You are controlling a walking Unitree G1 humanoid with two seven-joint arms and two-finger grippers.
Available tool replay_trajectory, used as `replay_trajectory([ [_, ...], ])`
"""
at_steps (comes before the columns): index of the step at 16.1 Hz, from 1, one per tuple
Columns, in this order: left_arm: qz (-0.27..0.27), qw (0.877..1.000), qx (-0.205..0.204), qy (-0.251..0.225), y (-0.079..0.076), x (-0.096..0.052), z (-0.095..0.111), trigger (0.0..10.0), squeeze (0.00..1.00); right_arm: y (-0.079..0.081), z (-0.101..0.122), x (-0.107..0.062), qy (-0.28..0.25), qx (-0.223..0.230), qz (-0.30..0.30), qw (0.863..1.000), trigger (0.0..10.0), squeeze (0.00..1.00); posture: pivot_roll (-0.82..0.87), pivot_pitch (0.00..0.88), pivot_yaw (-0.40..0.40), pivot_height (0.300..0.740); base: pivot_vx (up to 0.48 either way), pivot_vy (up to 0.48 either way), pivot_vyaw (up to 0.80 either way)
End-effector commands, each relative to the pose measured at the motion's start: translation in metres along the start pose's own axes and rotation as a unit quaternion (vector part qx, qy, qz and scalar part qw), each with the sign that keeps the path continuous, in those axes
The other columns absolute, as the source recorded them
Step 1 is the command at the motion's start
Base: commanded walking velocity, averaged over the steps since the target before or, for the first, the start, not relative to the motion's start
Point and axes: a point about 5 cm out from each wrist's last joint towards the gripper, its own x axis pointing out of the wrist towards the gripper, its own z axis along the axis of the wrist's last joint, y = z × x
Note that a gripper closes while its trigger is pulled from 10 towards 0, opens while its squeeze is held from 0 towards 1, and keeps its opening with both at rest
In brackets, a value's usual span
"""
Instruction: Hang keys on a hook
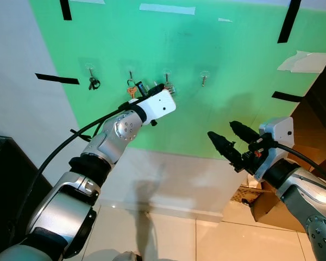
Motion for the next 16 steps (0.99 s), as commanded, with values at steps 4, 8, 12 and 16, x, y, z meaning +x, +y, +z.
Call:
replay_trajectory([
  [4, -0.032, 0.999, 0.001, 0.033, -0.010, -0.007, -0.016, 10.0, 1.00, -0.002, 0.005, -0.001, -0.004, -0.013, -0.006, 1.000, 10.0, 0.00, -0.17, 0.000, -0.001, 0.740, 0.000, 0.000, 0.00],
  [8, -0.029, 0.999, -0.006, 0.034, -0.014, -0.023, -0.026, 10.0, 1.00, -0.008, -0.005, -0.003, 0.016, 0.008, -0.032, 0.999, 10.0, 0.00, -0.16, 0.000, 0.000, 0.740, 0.000, 0.000, 0.00],
  [12, -0.005, 0.987, -0.155, 0.028, -0.028, -0.055, -0.032, 10.0, 1.00, -0.008, -0.022, -0.003, 0.011, 0.038, -0.070, 0.997, 10.0, 0.00, -0.13, 0.000, 0.005, 0.740, 0.000, 0.000, 0.00],
  [16, 0.094, 0.922, -0.369, 0.067, -0.037, -0.123, -0.042, 10.0, 1.00, 0.001, -0.058, 0.003, 0.051, 0.033, -0.132, 0.989, 10.0, 0.00, -0.09, 0.000, 0.006, 0.740, 0.000, 0.000, 0.40],
])
